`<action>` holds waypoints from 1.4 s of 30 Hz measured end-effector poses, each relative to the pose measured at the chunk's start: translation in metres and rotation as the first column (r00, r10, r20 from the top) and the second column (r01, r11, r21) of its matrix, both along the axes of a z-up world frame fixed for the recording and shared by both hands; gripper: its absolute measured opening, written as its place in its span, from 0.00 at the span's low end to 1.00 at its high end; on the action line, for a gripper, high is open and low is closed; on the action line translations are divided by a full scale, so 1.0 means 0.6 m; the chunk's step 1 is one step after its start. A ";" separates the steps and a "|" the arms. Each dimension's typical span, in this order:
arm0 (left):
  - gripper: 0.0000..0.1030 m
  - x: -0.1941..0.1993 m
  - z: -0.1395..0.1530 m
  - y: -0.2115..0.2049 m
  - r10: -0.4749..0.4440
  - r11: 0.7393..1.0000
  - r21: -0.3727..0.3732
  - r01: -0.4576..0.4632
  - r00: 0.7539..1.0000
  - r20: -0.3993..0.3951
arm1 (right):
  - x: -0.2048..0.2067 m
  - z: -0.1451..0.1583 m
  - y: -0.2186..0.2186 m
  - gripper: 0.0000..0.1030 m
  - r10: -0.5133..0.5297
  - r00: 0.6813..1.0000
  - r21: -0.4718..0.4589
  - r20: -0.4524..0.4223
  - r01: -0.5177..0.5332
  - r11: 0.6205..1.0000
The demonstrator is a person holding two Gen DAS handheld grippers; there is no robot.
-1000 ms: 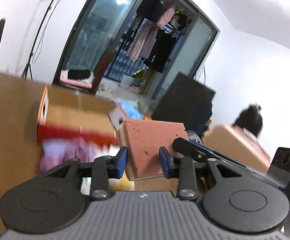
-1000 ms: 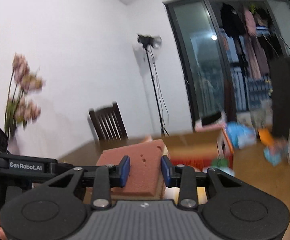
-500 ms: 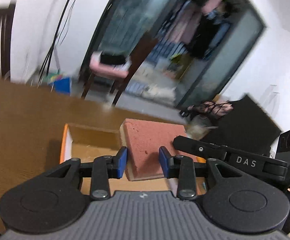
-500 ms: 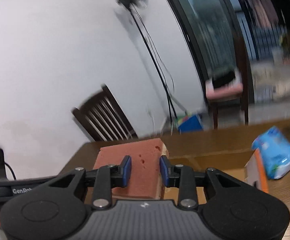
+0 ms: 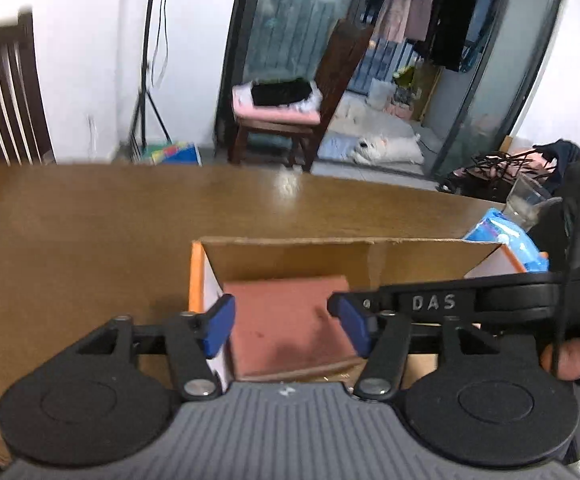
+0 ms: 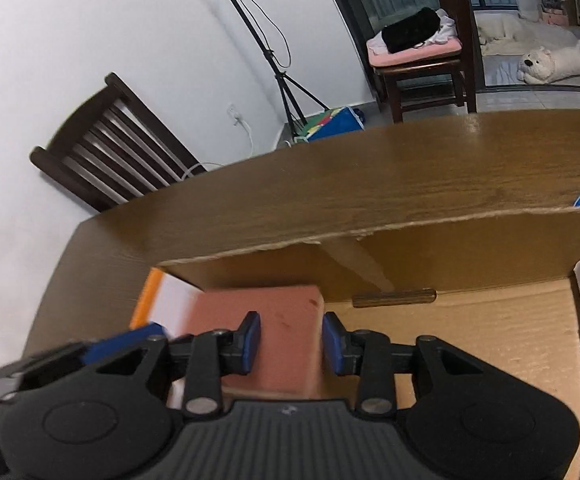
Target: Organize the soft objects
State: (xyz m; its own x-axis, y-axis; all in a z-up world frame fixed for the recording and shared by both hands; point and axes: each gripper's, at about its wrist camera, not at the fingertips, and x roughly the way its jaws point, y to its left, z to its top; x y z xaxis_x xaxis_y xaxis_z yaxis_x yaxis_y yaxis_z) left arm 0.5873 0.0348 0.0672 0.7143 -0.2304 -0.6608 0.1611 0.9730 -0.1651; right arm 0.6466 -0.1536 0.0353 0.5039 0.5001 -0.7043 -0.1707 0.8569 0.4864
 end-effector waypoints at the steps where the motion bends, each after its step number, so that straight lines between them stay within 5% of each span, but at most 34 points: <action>1: 0.74 -0.008 0.003 -0.004 0.009 1.000 0.019 -0.010 0.999 0.033 | -0.003 -0.005 -0.004 0.40 0.002 1.000 0.010 0.001 -0.002 1.000; 8: 0.83 -0.073 0.032 -0.014 0.021 0.999 0.034 -0.026 0.990 0.139 | -0.066 0.035 -0.055 0.49 -0.002 0.994 0.022 0.108 -0.001 1.000; 10: 0.83 -0.105 0.041 -0.014 0.035 0.999 0.035 -0.041 0.985 0.171 | -0.103 0.055 -0.078 0.57 0.000 0.988 0.046 0.156 -0.008 0.999; 14: 0.87 -0.186 0.065 -0.013 0.035 0.999 0.014 -0.040 0.974 0.224 | -0.186 0.087 -0.118 0.59 0.021 0.972 0.023 0.233 -0.028 0.999; 23: 0.96 -0.409 0.097 -0.022 -0.005 0.999 0.049 -0.013 0.939 0.344 | -0.430 0.138 -0.152 0.66 0.117 0.876 -0.044 0.468 -0.109 0.993; 32: 1.00 -0.624 0.035 -0.007 0.010 0.999 0.042 -0.028 0.922 0.387 | -0.639 0.098 -0.138 0.70 0.199 0.804 -0.239 0.560 -0.073 0.968; 42: 1.00 -0.685 -0.058 -0.021 -0.053 0.995 -0.073 0.072 0.970 0.239 | -0.745 -0.015 -0.163 0.70 0.057 0.908 -0.110 0.416 -0.012 0.994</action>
